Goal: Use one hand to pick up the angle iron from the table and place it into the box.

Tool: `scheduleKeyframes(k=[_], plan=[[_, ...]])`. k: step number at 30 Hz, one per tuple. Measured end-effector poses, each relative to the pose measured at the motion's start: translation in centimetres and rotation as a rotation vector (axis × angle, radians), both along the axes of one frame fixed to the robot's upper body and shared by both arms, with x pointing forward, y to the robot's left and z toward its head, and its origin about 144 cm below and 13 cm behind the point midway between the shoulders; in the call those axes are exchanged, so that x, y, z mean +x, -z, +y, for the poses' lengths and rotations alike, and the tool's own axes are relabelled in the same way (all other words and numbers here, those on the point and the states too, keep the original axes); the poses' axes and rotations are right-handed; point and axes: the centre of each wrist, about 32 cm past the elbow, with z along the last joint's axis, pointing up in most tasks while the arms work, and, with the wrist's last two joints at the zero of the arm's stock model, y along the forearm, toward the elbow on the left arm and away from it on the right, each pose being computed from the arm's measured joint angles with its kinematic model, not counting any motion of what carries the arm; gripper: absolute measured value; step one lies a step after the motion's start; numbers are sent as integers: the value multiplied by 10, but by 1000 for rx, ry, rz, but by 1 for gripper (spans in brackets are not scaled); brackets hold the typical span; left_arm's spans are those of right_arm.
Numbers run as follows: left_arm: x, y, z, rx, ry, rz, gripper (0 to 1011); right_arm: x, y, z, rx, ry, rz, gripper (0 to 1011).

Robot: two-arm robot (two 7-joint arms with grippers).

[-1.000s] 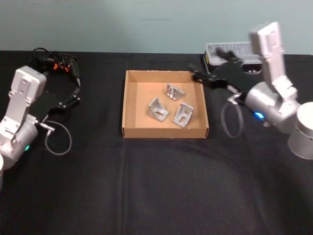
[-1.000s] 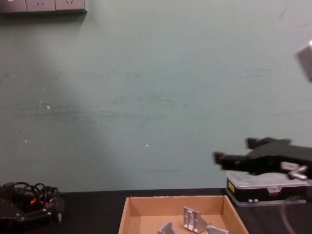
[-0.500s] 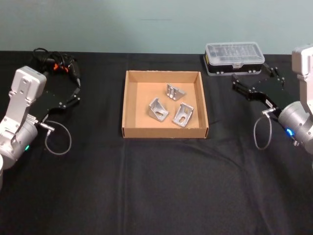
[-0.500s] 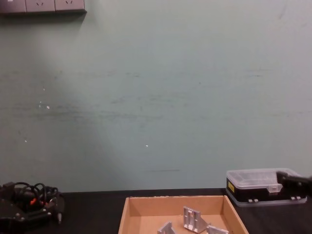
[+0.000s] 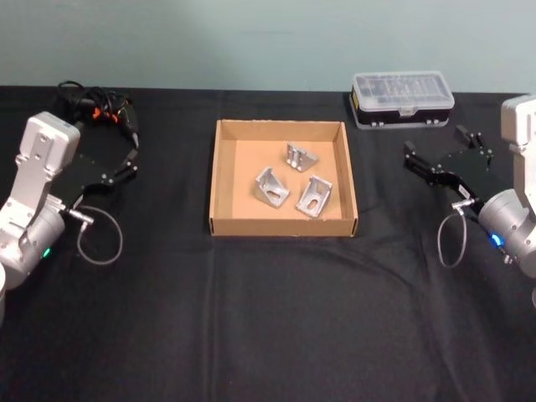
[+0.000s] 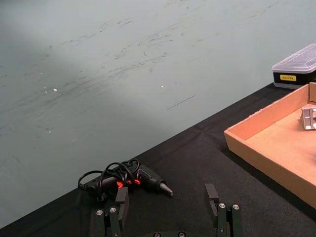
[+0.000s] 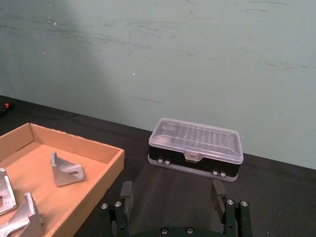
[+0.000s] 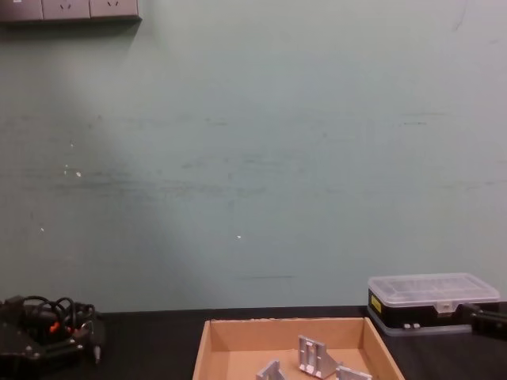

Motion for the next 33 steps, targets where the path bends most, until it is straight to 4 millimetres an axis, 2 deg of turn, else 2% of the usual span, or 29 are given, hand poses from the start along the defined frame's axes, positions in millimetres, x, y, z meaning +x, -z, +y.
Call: scheduleKeyframes(k=[33], plan=[[0, 0, 0, 0, 0, 0, 1000, 0, -2, 1, -1, -5, -2, 1000]])
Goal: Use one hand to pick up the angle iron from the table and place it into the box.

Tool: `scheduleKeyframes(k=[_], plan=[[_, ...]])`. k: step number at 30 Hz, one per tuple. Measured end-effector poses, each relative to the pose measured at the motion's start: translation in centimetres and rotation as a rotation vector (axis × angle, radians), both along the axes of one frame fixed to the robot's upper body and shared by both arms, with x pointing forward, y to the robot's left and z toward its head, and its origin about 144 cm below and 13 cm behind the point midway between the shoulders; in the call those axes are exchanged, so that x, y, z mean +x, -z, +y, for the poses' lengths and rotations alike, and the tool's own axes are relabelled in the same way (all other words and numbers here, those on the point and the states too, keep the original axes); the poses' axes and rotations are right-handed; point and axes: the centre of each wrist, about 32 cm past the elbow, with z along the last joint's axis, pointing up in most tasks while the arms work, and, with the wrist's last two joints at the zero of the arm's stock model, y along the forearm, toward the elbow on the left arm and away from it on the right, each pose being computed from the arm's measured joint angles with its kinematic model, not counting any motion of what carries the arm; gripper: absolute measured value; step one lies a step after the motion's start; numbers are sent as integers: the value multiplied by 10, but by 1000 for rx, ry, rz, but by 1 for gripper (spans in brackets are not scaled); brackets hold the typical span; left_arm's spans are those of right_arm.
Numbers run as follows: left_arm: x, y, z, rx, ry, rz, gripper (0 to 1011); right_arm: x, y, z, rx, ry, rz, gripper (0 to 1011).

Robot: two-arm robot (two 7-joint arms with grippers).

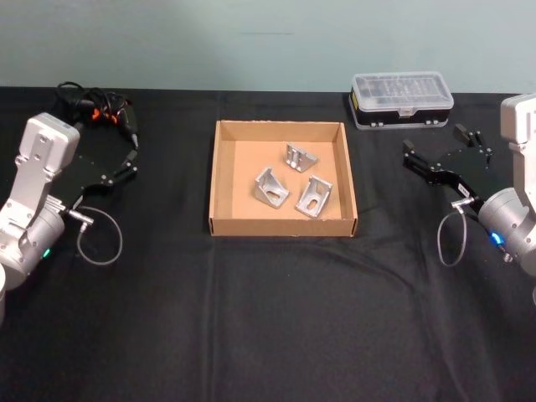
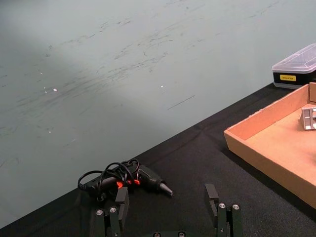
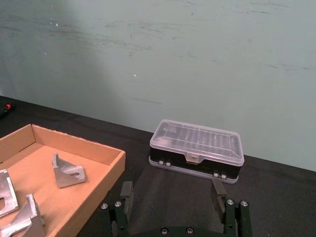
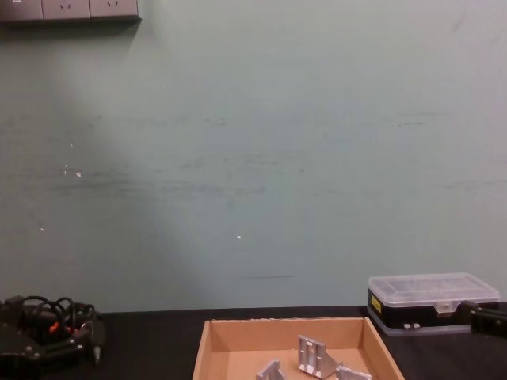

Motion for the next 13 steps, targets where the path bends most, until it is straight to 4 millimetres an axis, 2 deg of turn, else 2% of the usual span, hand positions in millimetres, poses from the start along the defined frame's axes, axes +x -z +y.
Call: scheduleKeyframes(k=[13], plan=[[0, 0, 0, 0, 0, 0, 1000, 0, 0, 0, 0, 0, 0, 1000]])
